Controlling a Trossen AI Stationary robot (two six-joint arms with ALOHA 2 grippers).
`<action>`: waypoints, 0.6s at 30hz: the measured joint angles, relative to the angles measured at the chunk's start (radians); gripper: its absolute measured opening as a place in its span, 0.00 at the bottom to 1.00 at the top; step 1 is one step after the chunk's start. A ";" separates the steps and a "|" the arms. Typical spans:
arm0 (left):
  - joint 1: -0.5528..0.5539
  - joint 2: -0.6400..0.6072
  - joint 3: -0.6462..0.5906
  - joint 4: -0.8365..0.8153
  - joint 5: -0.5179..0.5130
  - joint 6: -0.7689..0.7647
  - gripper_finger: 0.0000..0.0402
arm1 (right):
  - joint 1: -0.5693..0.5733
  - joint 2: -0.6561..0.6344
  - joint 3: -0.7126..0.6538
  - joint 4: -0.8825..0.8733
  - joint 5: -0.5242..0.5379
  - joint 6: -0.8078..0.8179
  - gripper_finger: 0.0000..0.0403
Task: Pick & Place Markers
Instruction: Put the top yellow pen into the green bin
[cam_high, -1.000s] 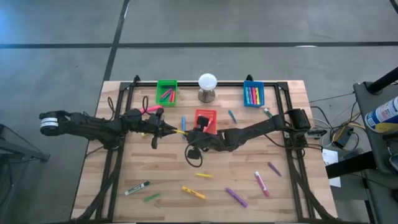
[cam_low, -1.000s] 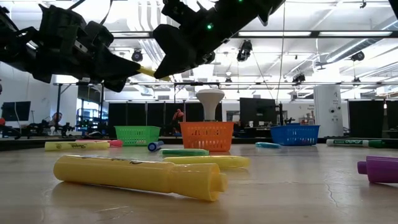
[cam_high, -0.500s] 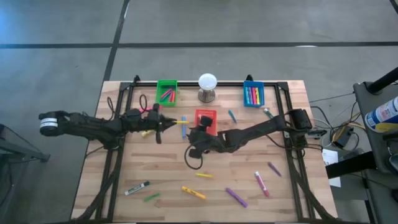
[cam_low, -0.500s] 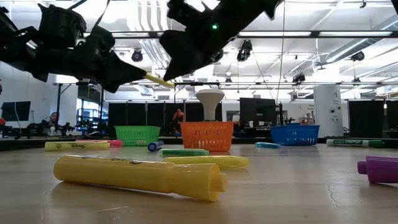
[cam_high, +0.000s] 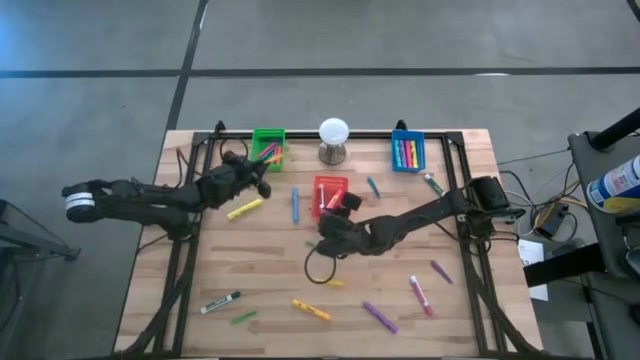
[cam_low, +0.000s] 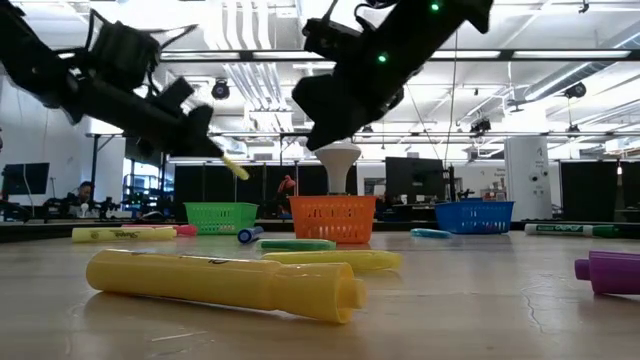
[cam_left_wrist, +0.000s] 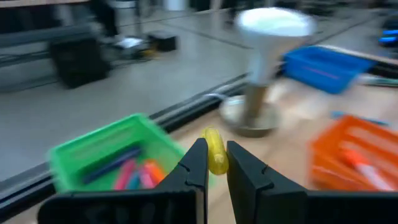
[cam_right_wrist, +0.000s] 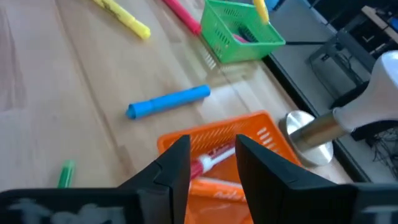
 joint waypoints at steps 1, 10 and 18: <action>0.024 0.012 0.000 0.001 -0.006 -0.001 0.08 | 0.004 0.000 -0.005 -0.001 0.001 0.007 0.29; 0.223 0.175 0.037 0.078 0.034 -0.002 0.09 | 0.015 0.000 -0.021 0.004 0.002 0.022 0.24; 0.231 0.277 0.085 0.077 0.032 0.014 0.19 | 0.016 0.000 -0.021 0.004 0.001 0.022 0.23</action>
